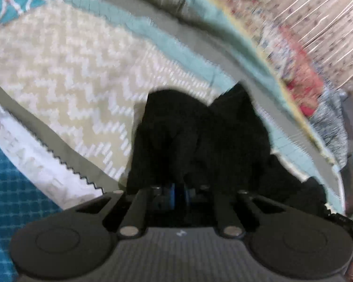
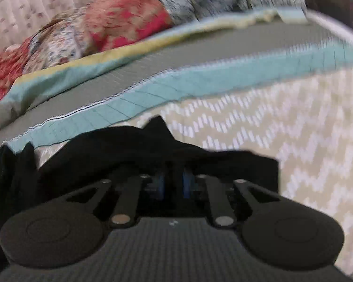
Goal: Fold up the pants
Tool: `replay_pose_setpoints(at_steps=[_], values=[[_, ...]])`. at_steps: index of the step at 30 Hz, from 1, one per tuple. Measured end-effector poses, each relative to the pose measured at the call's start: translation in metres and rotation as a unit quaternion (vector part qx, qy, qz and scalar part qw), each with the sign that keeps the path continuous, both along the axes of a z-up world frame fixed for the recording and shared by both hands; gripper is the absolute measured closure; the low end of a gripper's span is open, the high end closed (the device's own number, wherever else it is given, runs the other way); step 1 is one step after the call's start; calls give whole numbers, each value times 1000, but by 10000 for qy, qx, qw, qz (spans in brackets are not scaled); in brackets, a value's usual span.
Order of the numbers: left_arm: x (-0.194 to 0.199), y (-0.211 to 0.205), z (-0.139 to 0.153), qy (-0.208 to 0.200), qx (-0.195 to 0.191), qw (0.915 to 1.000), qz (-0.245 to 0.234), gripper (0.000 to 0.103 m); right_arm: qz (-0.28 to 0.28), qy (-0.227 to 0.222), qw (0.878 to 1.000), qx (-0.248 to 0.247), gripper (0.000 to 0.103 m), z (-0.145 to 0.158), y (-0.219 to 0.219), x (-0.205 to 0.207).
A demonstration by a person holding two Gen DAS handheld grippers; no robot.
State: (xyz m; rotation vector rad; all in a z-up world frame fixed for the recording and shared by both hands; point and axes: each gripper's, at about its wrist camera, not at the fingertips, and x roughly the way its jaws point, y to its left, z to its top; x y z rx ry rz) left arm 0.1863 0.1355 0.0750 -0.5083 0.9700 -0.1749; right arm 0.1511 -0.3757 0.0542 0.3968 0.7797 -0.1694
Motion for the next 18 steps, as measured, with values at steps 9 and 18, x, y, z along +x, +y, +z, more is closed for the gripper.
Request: replay_pose_setpoints(at_steps=[9, 18], values=[[-95, 60, 54, -494, -685, 9955, 432, 97, -1000, -2113, 9685, -860, 89, 123, -45, -118], [-142, 39, -12, 689, 81, 9976, -37, 94, -1216, -157, 9905, -615, 78, 48, -75, -184]])
